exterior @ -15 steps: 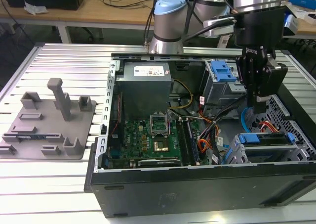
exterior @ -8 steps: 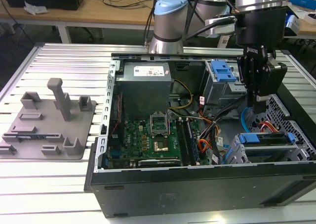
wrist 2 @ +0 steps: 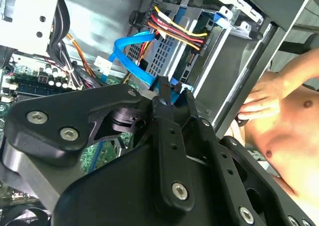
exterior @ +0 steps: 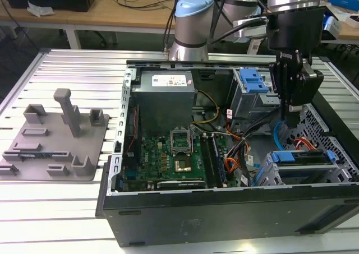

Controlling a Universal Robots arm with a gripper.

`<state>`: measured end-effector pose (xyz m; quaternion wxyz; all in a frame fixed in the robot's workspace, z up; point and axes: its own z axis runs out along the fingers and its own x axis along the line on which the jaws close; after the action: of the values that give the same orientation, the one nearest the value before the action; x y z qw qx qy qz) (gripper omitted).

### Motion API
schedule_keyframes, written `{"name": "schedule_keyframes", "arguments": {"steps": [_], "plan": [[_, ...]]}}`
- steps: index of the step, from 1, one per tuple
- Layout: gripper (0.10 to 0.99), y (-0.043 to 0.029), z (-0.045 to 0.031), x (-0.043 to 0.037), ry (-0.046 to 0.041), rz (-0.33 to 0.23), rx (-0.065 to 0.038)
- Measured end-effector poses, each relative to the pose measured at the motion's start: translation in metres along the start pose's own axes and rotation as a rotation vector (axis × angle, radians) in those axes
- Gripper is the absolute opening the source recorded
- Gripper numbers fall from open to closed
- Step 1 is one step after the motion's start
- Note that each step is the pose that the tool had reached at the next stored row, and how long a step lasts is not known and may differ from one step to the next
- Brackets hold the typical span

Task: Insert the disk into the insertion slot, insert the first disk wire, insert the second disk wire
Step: 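Insert the second disk wire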

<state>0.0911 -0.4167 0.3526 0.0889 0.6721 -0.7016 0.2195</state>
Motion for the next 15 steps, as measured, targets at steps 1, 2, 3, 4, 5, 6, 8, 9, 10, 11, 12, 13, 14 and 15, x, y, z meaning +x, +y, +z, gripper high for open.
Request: {"name": "schedule_keyframes", "arguments": {"steps": [1, 2, 3, 4, 5, 6, 8, 9, 10, 11, 12, 13, 14, 15], "plan": [[0.275, 0.0001, 0.0002, -0.0001, -0.0002, -0.001, -0.001], [0.275, 0.0001, 0.0007, -0.0004, -0.0047, -0.026, 0.008], [0.275, 0.0001, 0.0008, -0.0004, -0.0076, -0.046, 0.018], [0.275, 0.0003, 0.0010, -0.0005, -0.0076, -0.047, 0.018], [0.275, 0.0006, 0.0014, -0.0007, -0.0078, -0.047, 0.018], [0.275, 0.0008, 0.0016, -0.0008, -0.0077, -0.047, 0.018], [0.192, 0.0011, 0.0020, -0.0009, -0.0078, -0.047, 0.018], [0.165, 0.0012, 0.0021, -0.0010, -0.0078, -0.047, 0.018], [0.165, 0.0012, 0.0022, -0.0010, -0.0077, -0.047, 0.018], [0.165, 0.0013, 0.0023, -0.0011, -0.0077, -0.047, 0.018], [0.165, 0.0013, 0.0024, -0.0012, -0.0079, -0.047, 0.018], [0.165, 0.0013, 0.0024, -0.0011, -0.0078, -0.047, 0.018], [0.165, 0.0014, 0.0024, -0.0012, -0.0078, -0.047, 0.018], [0.165, 0.0007, 0.0029, -0.0007, -0.0100, -0.047, 0.017]]}}
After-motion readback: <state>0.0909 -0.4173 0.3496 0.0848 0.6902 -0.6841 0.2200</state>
